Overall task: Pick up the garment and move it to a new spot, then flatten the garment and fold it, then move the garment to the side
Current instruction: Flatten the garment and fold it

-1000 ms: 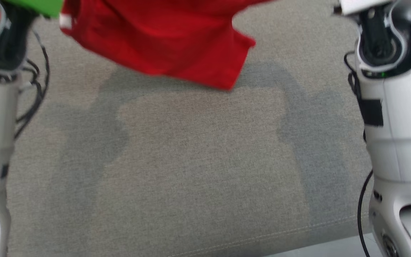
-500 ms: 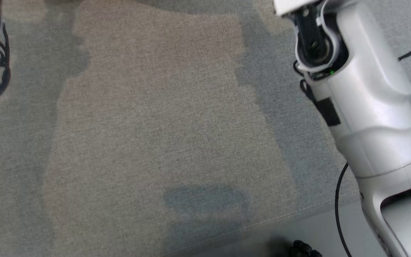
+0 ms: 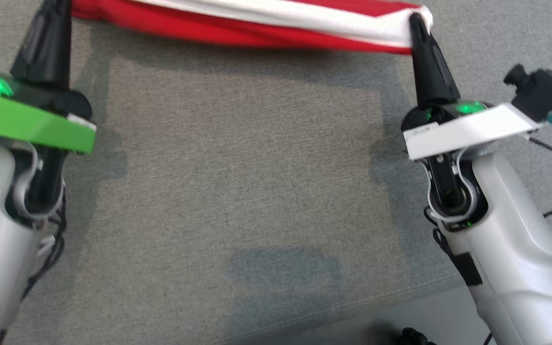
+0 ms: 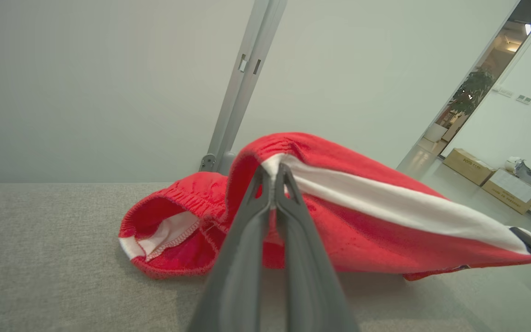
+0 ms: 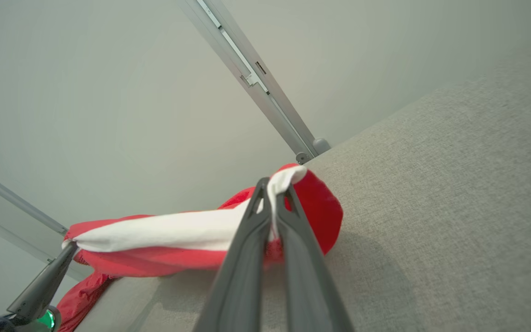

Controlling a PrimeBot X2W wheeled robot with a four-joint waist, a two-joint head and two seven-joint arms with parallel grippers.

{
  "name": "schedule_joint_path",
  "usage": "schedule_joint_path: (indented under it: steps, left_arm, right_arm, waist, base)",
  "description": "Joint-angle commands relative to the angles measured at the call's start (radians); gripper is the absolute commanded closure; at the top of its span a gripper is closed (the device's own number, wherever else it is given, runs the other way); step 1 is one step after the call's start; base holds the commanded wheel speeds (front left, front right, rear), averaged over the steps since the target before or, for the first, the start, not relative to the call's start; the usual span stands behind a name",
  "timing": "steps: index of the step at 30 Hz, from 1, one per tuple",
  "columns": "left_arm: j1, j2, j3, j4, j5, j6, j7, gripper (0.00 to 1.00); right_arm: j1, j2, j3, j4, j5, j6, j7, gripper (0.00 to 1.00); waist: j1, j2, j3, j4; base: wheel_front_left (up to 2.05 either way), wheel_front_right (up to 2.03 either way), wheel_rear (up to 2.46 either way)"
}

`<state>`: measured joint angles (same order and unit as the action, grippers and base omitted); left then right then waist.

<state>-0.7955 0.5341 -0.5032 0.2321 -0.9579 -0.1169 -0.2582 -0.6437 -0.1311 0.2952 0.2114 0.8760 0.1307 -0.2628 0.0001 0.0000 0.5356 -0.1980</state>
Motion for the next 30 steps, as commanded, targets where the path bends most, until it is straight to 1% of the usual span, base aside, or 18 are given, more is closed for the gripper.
schedule_joint_path:
  steps: [1,2,3,6,9,14,18,22,30]
  left_arm:
    - [0.066,-0.009,0.019,-0.037,0.025,0.018,-0.007,1.0]
    - [0.106,-0.015,0.033,-0.065,0.054,0.033,-0.007,1.0]
    - [0.106,-0.015,0.033,-0.065,0.054,0.033,-0.007,1.0]
    - [0.226,-0.074,0.08,-0.132,0.118,0.061,-0.008,1.0]
    - [0.333,-0.132,0.106,-0.173,0.197,0.068,-0.007,1.0]
    - [0.504,-0.249,0.156,-0.211,0.271,0.049,-0.007,1.0]
    - [0.638,-0.325,0.199,-0.245,0.324,0.03,-0.008,1.0]
    - [0.74,-0.359,0.229,-0.293,0.371,0.016,-0.008,1.0]
    - [0.897,-0.389,0.265,-0.405,0.413,0.008,-0.008,1.0]
  right_arm:
    - [0.062,0.0,-0.033,-0.032,-0.02,0.0,-0.002,1.0]
    - [0.1,0.001,-0.053,-0.056,-0.031,0.0,-0.002,1.0]
    - [0.1,0.001,-0.053,-0.056,-0.031,0.0,-0.002,1.0]
    - [0.212,0.01,-0.112,-0.114,-0.047,0.0,-0.003,1.0]
    - [0.309,0.017,-0.147,-0.162,-0.05,0.0,-0.003,1.0]
    - [0.448,0.015,-0.172,-0.224,-0.044,0.0,-0.003,1.0]
    - [0.548,0.003,-0.18,-0.262,-0.038,0.0,-0.003,1.0]
    - [0.632,-0.017,-0.178,-0.304,-0.034,0.0,-0.003,1.0]
    - [0.78,-0.049,-0.203,-0.391,-0.027,0.0,0.001,1.0]
  waist:
    - [-0.0001,0.0,-0.036,0.042]
    - [-0.0001,0.0,-0.043,0.052]
    - [-0.0001,0.0,-0.043,0.052]
    - [-0.0001,0.0,-0.069,0.083]
    - [-0.0001,0.0,-0.106,0.102]
    - [-0.0001,0.0,-0.181,0.116]
    - [-0.0001,0.0,-0.253,0.114]
    - [-0.0001,0.0,-0.312,0.106]
    - [-0.0001,0.0,-0.387,0.095]
  base:
    - [0.0,0.0,0.0]
    - [0.0,0.0,0.0]
    - [0.0,0.0,0.0]
    - [0.0,0.0,0.0]
    - [0.0,0.0,0.0]
    - [0.0,0.0,0.0]
    - [0.0,0.0,0.0]
    - [0.0,0.0,0.0]
    - [0.0,0.0,0.0]
